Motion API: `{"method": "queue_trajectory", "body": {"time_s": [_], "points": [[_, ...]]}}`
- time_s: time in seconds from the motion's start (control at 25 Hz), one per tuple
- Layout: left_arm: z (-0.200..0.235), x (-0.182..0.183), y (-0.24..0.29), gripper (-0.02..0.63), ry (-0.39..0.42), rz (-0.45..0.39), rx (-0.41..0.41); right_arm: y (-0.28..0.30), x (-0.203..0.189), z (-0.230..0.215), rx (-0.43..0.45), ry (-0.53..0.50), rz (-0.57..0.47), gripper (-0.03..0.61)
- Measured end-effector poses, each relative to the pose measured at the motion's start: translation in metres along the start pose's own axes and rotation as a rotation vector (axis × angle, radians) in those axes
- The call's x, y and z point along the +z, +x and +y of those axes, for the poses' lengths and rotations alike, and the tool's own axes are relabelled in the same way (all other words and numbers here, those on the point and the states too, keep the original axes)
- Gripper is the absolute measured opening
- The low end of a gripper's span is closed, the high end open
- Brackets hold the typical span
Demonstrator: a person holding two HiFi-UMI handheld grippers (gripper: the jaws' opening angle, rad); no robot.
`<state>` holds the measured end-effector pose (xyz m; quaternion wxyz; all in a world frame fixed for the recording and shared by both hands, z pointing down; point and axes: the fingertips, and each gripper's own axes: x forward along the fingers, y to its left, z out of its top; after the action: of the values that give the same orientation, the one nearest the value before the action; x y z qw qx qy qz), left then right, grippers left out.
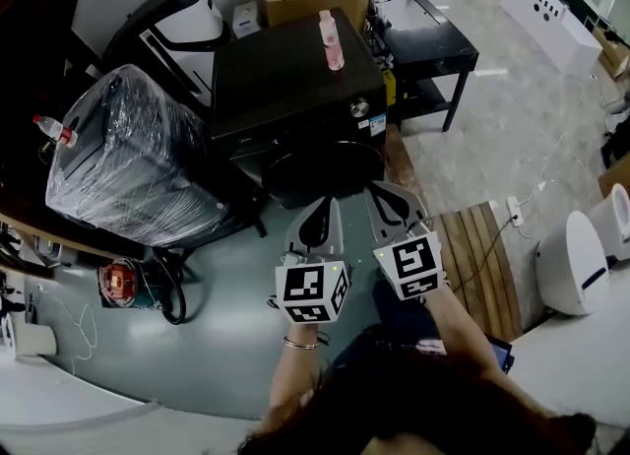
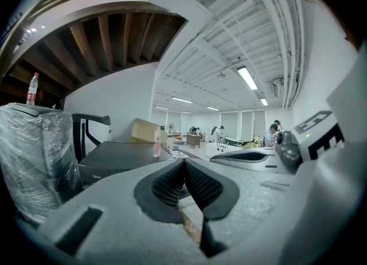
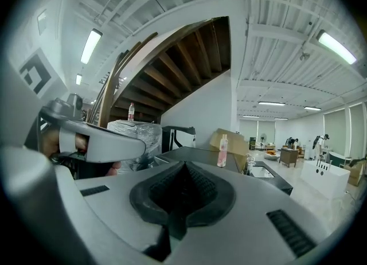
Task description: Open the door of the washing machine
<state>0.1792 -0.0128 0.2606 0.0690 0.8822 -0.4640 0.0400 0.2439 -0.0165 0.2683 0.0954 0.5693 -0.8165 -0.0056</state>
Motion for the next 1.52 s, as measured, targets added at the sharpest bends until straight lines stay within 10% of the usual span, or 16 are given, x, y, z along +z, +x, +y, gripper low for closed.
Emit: {"method": "queue_trajectory", "body": {"time_s": [1.52], "points": [[0.09, -0.102, 0.269, 0.014, -0.073, 0.128, -0.009, 0.235, -0.163, -0.124, 0.19, -0.101, 0.299, 0.097]]}}
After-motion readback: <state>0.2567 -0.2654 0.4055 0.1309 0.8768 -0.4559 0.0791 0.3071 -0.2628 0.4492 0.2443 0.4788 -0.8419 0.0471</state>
